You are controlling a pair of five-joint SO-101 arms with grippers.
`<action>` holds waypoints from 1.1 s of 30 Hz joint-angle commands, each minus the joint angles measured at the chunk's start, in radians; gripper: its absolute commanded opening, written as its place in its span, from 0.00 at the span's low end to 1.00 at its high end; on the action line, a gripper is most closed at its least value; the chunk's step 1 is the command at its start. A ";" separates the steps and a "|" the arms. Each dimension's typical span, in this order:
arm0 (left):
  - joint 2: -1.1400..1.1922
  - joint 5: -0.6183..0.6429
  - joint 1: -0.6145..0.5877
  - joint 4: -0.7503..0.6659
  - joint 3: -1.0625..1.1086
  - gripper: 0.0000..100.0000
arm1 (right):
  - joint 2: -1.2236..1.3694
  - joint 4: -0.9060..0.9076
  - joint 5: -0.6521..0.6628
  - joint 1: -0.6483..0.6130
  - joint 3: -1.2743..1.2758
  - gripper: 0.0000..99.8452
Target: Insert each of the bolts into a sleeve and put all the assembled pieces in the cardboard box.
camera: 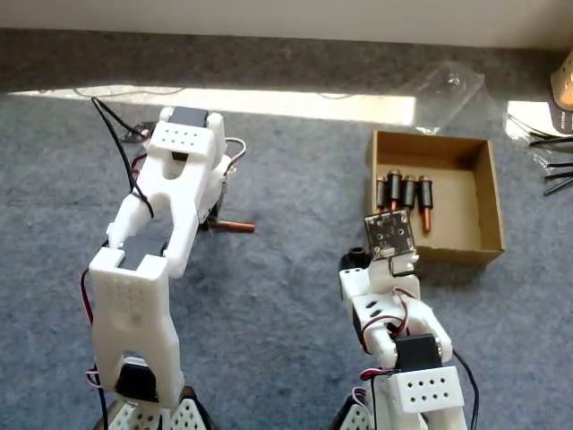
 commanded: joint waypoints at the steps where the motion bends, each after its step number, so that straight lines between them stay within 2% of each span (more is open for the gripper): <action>1: -0.021 0.000 -0.010 0.011 -0.008 0.09 | -0.015 -0.036 0.020 0.010 -0.013 0.00; 23: -0.021 0.002 -0.008 0.012 -0.007 0.09 | -0.015 -0.036 0.020 0.010 -0.013 0.00; 25: -0.021 0.002 -0.007 0.012 -0.007 0.12 | -0.015 -0.036 0.020 0.010 -0.013 0.00; 31: -0.021 0.002 -0.005 0.025 -0.007 0.33 | -0.015 -0.036 0.020 0.010 -0.013 0.00; 33: -0.021 0.005 -0.005 0.034 -0.007 0.35 | -0.015 -0.036 0.020 0.010 -0.013 0.00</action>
